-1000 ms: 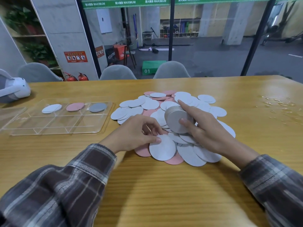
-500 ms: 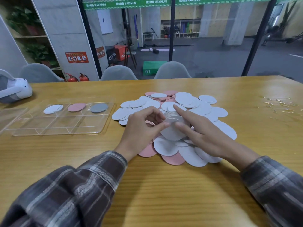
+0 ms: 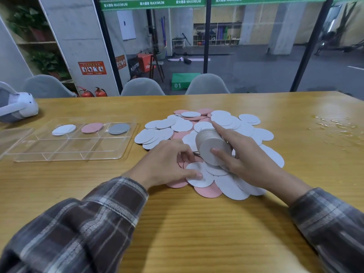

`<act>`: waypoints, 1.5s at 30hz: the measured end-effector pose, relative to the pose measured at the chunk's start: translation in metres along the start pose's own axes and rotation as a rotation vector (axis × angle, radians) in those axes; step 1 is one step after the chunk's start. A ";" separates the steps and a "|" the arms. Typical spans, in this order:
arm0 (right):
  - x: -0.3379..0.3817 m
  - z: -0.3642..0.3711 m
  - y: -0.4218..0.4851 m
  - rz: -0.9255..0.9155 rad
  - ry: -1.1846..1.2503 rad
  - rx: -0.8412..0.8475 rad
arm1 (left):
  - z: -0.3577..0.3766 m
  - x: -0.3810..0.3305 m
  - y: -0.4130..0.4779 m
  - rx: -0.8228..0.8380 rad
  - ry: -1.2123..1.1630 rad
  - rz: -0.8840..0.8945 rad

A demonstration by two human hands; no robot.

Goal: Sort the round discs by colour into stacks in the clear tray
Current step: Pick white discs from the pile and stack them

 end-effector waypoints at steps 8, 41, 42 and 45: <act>-0.007 -0.004 0.002 0.033 0.008 -0.039 | -0.004 0.006 0.001 0.125 -0.178 -0.101; -0.016 -0.023 0.003 0.130 -0.008 -0.072 | 0.009 0.009 0.009 -0.111 0.057 -0.016; -0.018 -0.022 0.003 0.140 -0.007 -0.068 | 0.010 0.008 0.010 -0.099 0.091 -0.014; -0.019 -0.021 0.003 0.153 -0.005 -0.064 | 0.005 0.006 0.010 -0.121 0.154 0.005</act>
Point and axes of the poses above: each hand's wrist, its own y-axis towards the middle knuckle, its own z-axis out of the palm, x = y × z, the point moved 8 cm from there along y, towards the middle knuckle
